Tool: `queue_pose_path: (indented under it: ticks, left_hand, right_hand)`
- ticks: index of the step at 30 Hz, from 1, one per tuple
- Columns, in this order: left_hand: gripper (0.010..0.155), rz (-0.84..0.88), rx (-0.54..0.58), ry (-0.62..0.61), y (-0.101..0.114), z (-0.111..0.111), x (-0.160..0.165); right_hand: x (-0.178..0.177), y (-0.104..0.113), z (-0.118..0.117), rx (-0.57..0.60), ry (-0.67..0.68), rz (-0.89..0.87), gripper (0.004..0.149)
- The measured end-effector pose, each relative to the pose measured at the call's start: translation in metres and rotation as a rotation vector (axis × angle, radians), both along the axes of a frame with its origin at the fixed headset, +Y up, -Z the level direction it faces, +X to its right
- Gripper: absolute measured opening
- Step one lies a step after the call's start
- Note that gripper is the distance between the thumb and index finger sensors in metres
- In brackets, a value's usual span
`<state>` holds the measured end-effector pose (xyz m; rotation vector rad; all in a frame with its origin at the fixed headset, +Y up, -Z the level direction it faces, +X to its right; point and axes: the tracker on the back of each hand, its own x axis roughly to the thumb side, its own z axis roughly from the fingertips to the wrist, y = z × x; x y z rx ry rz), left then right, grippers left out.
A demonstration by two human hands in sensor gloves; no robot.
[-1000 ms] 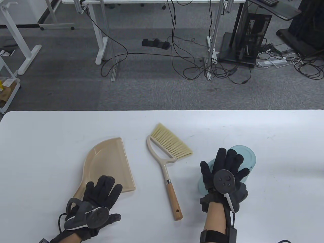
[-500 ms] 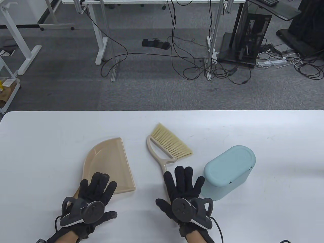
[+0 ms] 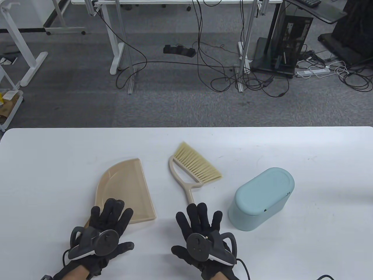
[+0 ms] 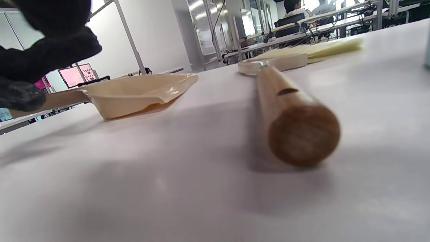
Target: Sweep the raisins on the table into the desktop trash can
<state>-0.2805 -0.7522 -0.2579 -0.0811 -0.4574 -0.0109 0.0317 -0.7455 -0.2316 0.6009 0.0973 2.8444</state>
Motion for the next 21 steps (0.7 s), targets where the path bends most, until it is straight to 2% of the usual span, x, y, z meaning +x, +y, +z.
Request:
queue_pose_path:
  ticks: [11, 21]
  left_hand:
    - [0.096, 0.020, -0.037, 0.026, 0.000, 0.002, -0.005]
    - [0.096, 0.012, -0.060, 0.064, -0.004, -0.001, -0.010]
  right_hand:
    - [0.001, -0.001, 0.000, 0.024, -0.014, -0.026, 0.091]
    - [0.001, -0.007, -0.001, 0.000, -0.005, -0.051, 0.089]
